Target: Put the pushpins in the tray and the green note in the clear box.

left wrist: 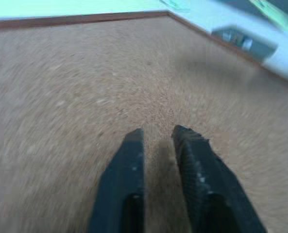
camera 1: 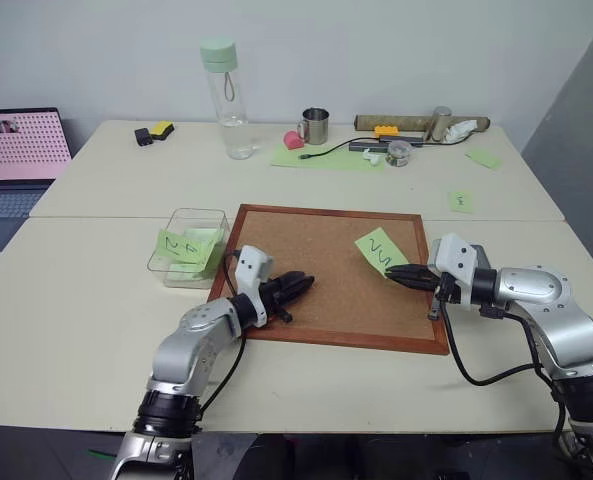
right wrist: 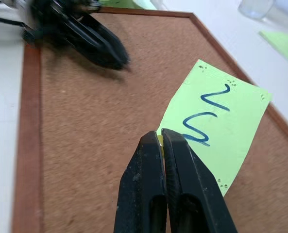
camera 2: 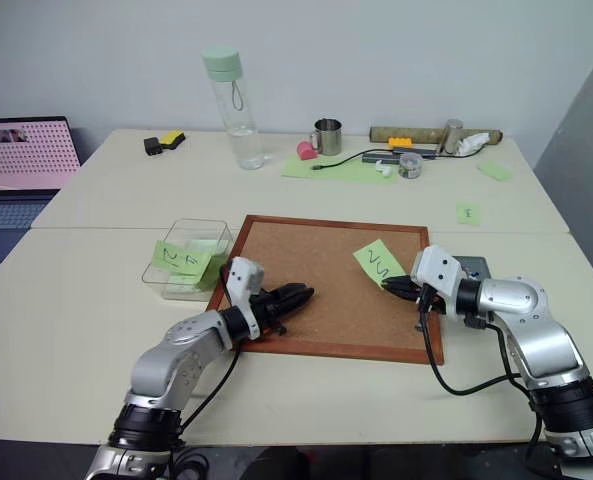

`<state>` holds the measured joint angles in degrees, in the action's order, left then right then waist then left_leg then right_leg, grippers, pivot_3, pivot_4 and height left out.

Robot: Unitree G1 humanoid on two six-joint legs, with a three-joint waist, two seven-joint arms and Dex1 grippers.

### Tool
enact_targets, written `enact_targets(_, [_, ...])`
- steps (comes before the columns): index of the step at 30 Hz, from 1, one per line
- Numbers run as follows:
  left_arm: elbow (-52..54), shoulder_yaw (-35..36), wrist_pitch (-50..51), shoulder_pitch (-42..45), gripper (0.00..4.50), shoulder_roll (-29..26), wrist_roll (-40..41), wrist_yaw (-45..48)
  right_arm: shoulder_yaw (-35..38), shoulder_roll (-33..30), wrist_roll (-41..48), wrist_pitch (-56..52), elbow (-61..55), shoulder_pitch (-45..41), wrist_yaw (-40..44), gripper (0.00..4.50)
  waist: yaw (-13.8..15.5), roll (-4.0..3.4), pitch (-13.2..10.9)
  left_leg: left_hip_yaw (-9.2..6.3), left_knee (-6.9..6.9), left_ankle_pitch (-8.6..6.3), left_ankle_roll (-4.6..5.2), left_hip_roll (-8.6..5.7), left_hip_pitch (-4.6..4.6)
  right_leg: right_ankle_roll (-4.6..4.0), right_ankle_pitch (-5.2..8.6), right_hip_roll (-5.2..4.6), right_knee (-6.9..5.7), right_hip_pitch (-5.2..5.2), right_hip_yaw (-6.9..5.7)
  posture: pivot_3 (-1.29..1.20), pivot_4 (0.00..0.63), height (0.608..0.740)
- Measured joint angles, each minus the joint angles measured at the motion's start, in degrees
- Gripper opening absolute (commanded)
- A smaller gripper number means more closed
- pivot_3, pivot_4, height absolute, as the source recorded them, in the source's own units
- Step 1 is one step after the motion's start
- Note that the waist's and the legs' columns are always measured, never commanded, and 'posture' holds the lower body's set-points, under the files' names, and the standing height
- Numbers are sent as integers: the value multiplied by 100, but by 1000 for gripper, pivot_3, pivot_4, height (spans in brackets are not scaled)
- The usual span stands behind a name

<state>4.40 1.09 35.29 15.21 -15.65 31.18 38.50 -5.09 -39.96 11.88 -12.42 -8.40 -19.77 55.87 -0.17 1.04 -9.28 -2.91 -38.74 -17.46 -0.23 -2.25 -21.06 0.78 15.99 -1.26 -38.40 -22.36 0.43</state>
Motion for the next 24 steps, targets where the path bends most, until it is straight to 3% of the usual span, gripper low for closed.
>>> enact_targets(1, [400,309,596,-99,2044,95,707,-126,-5,66,-77,154,30,-65,-94,0,6,0,-1,-3,0,0,-1,0,-7,3,-3,0,21,2,-2,0,150,740])
enact_targets(4, [668,703,1285,-158,2685,424,1623,-471,-4,74,-188,376,35,-139,-152,0,39,-1,-2,-10,-3,1,-2,-2,-17,12,-9,-1,42,6,-6,0,150,740])
enact_targets(9, [578,1116,1930,273,3551,1098,2734,-1319,-46,70,-407,762,33,-175,-179,0,98,4,-4,-14,-10,6,-11,-7,-27,18,-13,-1,45,5,-9,0,150,740])
enact_targets(13, [284,1004,1990,651,3551,1543,2868,-1677,-78,62,-453,928,-24,-279,-157,0,125,5,-5,-13,-9,13,-23,-8,-27,17,-13,-1,47,5,-9,0,150,740])
enact_targets(19, [-291,651,1702,1165,3551,1768,2537,-1661,-143,46,-531,959,-84,-343,-106,0,125,5,-5,-13,-8,14,-26,-8,-27,17,-13,-1,47,5,-10,0,150,740])
enact_targets(24, [-857,582,1158,1550,2681,1953,2133,-1606,-179,49,-545,931,-87,-394,-102,0,133,5,-5,-12,-8,14,-26,-8,-29,16,-13,-1,52,4,-9,0,150,740])
